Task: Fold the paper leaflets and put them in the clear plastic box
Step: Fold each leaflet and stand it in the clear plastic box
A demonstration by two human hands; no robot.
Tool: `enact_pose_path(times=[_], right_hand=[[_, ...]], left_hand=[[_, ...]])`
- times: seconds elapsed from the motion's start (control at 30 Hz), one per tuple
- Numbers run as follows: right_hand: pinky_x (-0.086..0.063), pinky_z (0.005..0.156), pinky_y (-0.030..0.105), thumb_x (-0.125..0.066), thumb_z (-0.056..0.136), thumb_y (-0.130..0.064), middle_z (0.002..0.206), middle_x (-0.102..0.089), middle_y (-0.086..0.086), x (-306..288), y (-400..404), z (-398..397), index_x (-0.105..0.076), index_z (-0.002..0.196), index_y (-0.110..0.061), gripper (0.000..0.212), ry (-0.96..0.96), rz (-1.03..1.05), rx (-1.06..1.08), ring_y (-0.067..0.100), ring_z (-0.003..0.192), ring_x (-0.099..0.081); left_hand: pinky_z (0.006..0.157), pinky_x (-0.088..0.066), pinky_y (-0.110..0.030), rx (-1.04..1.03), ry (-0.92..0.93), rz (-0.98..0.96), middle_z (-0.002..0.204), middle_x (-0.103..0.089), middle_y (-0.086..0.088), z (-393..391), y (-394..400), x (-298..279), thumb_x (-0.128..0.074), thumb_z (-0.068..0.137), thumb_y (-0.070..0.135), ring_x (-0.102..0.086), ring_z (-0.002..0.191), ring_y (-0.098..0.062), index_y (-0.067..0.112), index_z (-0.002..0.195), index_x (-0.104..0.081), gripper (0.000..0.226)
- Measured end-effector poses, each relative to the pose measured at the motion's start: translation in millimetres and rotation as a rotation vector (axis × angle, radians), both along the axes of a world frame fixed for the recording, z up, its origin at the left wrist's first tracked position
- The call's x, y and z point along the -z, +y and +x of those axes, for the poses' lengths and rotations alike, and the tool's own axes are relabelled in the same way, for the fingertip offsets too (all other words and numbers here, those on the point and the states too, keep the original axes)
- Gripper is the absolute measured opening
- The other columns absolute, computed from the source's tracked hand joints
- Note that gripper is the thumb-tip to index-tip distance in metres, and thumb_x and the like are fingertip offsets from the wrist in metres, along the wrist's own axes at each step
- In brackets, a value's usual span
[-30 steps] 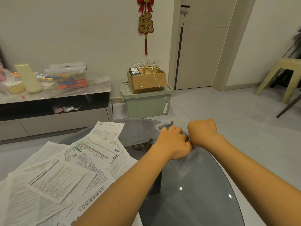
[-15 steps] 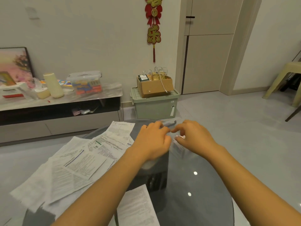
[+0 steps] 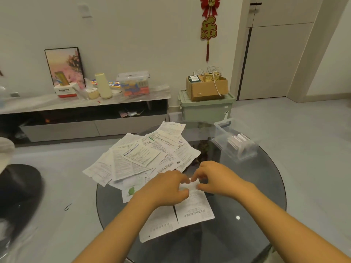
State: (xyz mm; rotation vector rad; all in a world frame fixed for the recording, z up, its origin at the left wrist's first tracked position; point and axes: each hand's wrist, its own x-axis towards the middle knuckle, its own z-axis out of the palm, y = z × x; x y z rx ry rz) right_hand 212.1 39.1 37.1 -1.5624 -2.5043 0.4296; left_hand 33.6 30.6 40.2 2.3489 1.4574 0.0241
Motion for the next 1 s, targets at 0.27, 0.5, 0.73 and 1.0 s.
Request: enact_pose_path(times=[0.27,0.5,0.73,1.0], right_hand=[[-0.046,0.083,0.027,-0.072,0.077,-0.036,0.098,-0.052,-0.013,17.2,-7.7,-1.5,-0.069,0.102,-0.031,0.026,-0.056,-0.2,-0.075,0.006,0.092,-0.048],[-0.038,0.094,0.026,-0.079,0.067,-0.043,0.12,-0.042,-0.009,28.6,-16.3,6.1,-0.055,0.115,-0.032,0.055,-0.115,-0.241,-0.142,0.01,0.112,-0.034],[-0.034,0.092,0.023,-0.077,0.072,-0.041,0.122,-0.041,-0.011,31.4,-18.9,6.8,-0.058,0.111,-0.032,0.044,-0.097,-0.2,-0.169,0.007,0.105,-0.028],[-0.046,0.081,0.028,-0.057,0.082,-0.029,0.103,-0.062,-0.008,32.2,-26.5,9.4,-0.066,0.086,-0.024,0.011,-0.008,-0.122,-0.152,0.013,0.094,-0.049]], left_hand=[[0.098,-0.039,-0.026,0.09,-0.004,-0.062,0.127,-0.047,0.017,-19.3,-11.5,32.1,-0.066,0.078,0.048,-0.043,0.116,-0.004,0.036,0.111,-0.059,0.036],[0.095,-0.038,-0.028,0.131,0.067,-0.061,0.13,-0.034,0.015,-16.1,-16.7,38.5,-0.076,0.067,0.051,-0.035,0.117,-0.01,0.036,0.118,-0.045,0.061],[0.09,-0.037,-0.024,0.134,0.068,-0.046,0.13,-0.033,0.015,-16.4,-19.4,41.2,-0.073,0.07,0.051,-0.037,0.114,-0.012,0.035,0.117,-0.044,0.058],[0.092,-0.04,-0.027,0.152,0.021,-0.078,0.125,-0.037,0.015,-19.2,-19.7,42.8,-0.069,0.071,0.059,-0.038,0.111,-0.008,0.034,0.114,-0.046,0.055]])
